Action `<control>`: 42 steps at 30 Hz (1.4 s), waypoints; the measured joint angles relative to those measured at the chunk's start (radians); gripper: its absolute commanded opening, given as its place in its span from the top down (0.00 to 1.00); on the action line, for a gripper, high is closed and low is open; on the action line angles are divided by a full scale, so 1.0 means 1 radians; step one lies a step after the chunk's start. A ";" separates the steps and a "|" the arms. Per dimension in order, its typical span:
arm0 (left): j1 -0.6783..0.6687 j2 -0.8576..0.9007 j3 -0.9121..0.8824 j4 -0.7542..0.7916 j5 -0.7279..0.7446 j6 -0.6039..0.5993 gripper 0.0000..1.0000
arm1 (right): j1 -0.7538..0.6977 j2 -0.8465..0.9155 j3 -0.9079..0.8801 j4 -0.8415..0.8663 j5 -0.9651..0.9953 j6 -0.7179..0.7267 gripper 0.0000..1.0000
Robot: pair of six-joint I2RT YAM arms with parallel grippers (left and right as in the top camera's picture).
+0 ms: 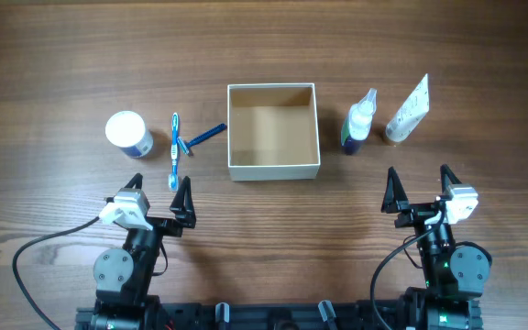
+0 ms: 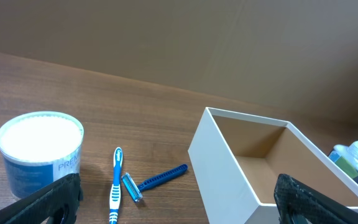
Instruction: Pack container
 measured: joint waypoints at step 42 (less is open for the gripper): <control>0.000 0.000 0.000 0.000 0.000 0.000 0.00 | 0.000 0.000 0.000 0.008 0.000 0.032 0.00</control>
